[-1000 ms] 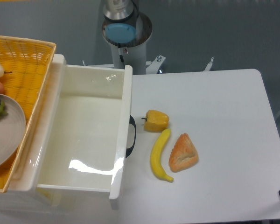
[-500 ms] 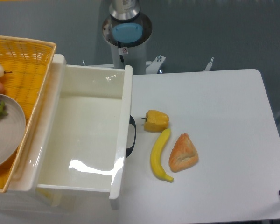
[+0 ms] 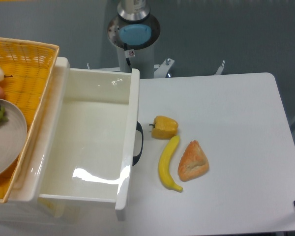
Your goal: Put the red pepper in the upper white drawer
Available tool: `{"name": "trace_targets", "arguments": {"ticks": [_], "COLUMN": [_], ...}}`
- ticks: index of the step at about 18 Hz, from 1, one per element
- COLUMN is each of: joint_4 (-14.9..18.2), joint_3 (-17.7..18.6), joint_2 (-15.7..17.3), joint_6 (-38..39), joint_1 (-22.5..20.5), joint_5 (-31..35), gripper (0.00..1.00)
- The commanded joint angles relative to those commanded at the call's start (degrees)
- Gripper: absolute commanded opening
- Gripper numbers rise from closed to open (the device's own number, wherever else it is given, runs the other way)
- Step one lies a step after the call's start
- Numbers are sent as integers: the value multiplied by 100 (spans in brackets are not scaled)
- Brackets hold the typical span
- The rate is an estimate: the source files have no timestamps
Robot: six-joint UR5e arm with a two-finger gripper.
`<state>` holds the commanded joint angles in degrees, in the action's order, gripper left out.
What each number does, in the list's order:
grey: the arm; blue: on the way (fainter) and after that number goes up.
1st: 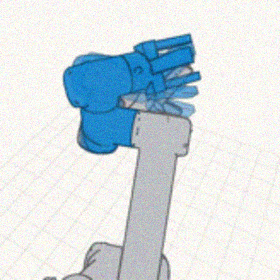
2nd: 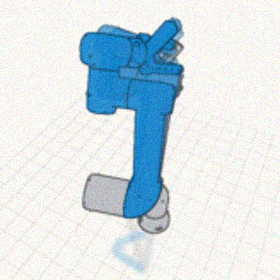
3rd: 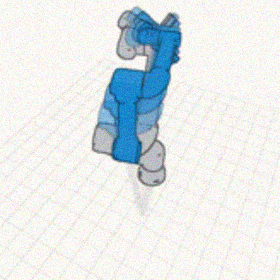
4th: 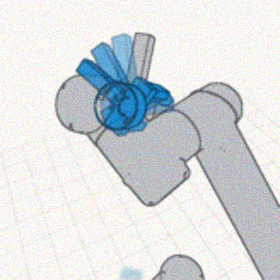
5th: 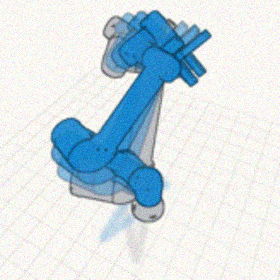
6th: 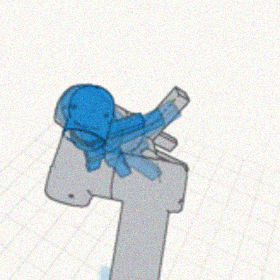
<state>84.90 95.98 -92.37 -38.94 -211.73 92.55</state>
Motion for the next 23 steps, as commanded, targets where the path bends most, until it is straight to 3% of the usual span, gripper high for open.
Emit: {"name": "trace_targets", "arguments": {"ticks": [23], "joint_4": [-97], "joint_3": [-79], "joint_2": [-123], "joint_6": [-9], "joint_1": [9], "joint_5": [9], "gripper": [100]}}
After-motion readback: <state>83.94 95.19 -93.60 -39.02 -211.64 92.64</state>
